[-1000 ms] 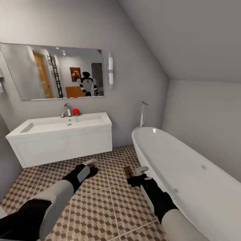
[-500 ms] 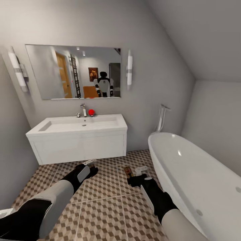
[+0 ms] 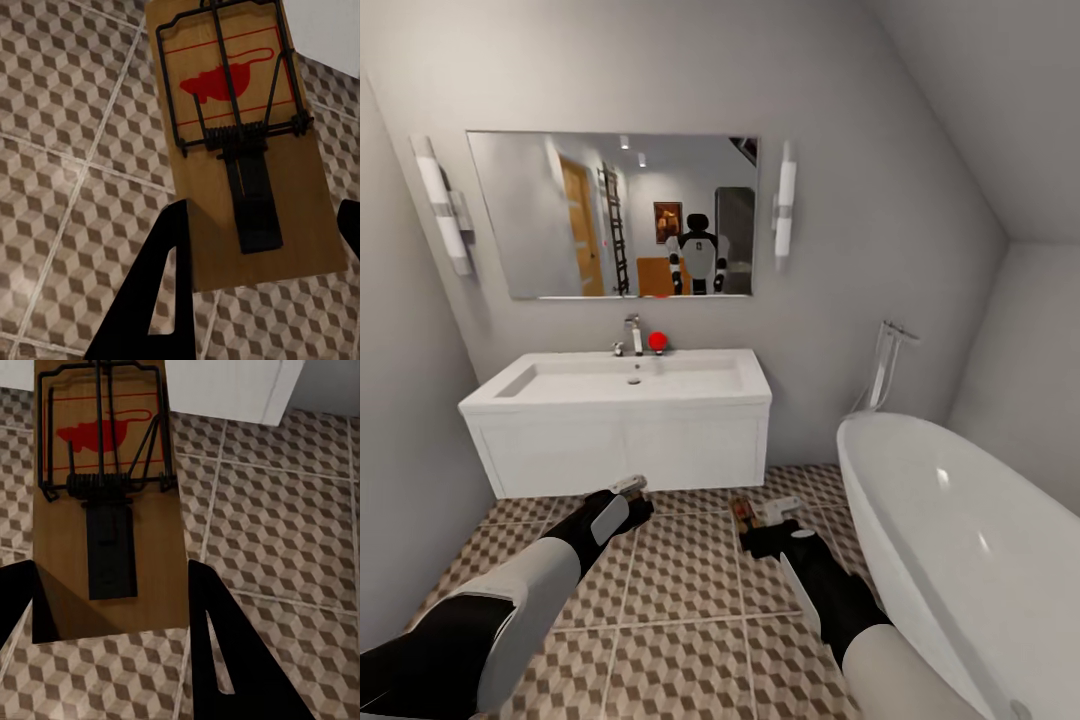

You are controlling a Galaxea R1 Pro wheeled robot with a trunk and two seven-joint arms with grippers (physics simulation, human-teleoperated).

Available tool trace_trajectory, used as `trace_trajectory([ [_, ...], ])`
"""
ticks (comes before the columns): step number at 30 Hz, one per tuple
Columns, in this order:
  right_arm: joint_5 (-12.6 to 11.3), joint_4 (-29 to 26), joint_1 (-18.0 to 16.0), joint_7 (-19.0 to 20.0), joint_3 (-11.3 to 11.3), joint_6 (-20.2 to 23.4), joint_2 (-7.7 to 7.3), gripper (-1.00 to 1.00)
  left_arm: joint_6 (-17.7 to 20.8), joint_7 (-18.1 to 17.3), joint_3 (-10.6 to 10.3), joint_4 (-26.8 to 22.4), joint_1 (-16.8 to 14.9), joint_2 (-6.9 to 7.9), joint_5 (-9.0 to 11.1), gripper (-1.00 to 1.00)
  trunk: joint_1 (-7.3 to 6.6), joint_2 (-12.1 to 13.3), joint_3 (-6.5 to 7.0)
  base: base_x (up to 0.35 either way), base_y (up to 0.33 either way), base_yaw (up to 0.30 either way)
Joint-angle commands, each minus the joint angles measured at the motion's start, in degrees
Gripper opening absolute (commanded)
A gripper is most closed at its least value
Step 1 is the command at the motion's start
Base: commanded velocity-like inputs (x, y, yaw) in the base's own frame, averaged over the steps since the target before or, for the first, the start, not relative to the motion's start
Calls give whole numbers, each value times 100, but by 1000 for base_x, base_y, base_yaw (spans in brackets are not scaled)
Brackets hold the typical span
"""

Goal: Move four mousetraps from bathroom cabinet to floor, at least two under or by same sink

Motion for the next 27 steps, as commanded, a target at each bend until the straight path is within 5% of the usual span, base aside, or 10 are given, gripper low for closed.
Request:
trace_trajectory([
  [1,14,-10,-3,-20,8,33,-1,-100,24,55,-49,-13,-2,3,56,-100,3,-4,-7,321,0,4],
  [13,20,-10,-3,-20,8,32,-1,-100,19,89,-55,-13,-2,3,56,-100,3,-4,-7,306,0,1],
  [27,22,-10,-3,-20,4,32,-1,-100,15,100,-56,-13,-2,-4,54,-100,3,-4,-7,18,0,0],
])
